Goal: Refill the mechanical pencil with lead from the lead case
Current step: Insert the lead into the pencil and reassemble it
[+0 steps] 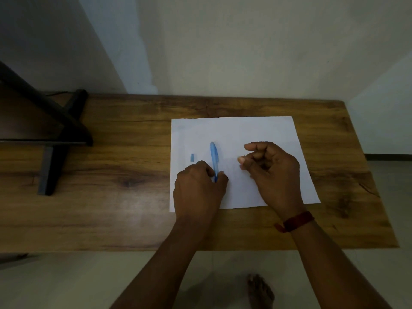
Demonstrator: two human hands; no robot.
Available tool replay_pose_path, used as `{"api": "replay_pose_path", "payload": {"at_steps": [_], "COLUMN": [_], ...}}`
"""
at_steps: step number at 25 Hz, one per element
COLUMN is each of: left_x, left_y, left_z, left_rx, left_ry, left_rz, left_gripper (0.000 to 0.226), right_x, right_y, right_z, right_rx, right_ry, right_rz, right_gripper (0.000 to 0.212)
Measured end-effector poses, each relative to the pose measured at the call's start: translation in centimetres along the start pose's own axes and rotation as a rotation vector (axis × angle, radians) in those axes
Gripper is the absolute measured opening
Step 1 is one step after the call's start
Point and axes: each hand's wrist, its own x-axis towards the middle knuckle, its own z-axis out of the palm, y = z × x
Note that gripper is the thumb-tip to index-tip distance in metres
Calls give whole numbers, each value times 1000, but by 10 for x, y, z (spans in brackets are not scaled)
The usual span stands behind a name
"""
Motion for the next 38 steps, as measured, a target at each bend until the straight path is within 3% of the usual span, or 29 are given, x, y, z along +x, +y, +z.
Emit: {"api": "replay_pose_path", "payload": {"at_steps": [5, 11, 15, 38], "left_x": [-1, 4, 7, 11], "left_y": [3, -5, -10, -14], "left_z": [-4, -24, -33, -29], "left_rx": [-28, -13, -51, -133], "left_ry": [47, -76, -84, -131], "left_rz": [25, 292, 442, 483], "left_gripper": [22, 14, 10, 11], "right_x": [2, 13, 14, 13], "right_y": [-2, 0, -2, -5], "right_z": [10, -3, -8, -10], "right_rx": [263, 530, 677, 711], "right_ry": [48, 197, 167, 78], "right_rz": [168, 378, 426, 354], "right_gripper": [16, 21, 24, 25]}}
